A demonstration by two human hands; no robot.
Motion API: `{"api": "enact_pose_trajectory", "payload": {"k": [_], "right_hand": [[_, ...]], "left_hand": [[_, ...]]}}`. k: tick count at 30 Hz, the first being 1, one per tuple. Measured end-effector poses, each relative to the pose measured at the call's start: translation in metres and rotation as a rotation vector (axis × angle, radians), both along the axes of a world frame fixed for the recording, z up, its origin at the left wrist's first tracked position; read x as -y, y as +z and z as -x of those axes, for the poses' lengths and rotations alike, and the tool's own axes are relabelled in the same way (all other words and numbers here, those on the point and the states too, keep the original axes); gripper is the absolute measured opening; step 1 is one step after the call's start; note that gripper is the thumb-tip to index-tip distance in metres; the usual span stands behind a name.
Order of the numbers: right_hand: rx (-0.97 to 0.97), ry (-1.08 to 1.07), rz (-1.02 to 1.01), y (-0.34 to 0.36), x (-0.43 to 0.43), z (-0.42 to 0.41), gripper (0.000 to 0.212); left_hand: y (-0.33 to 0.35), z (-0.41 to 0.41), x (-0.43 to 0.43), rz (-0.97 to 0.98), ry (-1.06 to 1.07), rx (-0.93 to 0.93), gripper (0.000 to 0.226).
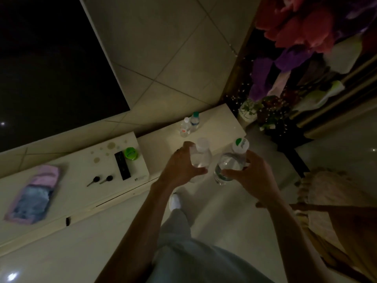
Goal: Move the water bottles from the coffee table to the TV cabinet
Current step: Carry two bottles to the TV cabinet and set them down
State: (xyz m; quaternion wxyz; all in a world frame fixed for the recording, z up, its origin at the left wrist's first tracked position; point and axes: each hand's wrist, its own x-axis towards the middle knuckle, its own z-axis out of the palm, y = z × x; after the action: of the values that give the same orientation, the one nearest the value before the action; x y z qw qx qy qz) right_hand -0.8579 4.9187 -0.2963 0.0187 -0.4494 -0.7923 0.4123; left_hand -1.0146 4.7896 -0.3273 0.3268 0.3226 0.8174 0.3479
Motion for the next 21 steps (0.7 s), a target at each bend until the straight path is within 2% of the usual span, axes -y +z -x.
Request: {"api": "enact_pose_trajectory", "payload": {"k": [4,8,14,18,21], "right_hand": [[0.038,-0.001,-0.018,-0.008,-0.035,0.034,0.068],[0.022,0.029,-0.008,-0.018,-0.06,0.068,0.067],[-0.016,0.049,0.083,-0.034,-0.082,0.107,0.074],[-0.01,0.123,0.087,-0.052,-0.097,0.126,0.058],[0.003,0.18,0.093,-0.074,-0.111,0.138,0.054]], "left_hand": [[-0.014,0.029,-0.029,0.021,0.014,0.007,0.085],[-0.025,0.054,-0.045,0.029,0.027,0.01,0.076],[-0.042,0.071,-0.06,0.023,0.114,0.034,0.072],[-0.06,0.073,-0.07,0.043,0.194,0.018,0.074],[-0.081,0.074,-0.082,0.059,0.275,0.007,0.071]]}}
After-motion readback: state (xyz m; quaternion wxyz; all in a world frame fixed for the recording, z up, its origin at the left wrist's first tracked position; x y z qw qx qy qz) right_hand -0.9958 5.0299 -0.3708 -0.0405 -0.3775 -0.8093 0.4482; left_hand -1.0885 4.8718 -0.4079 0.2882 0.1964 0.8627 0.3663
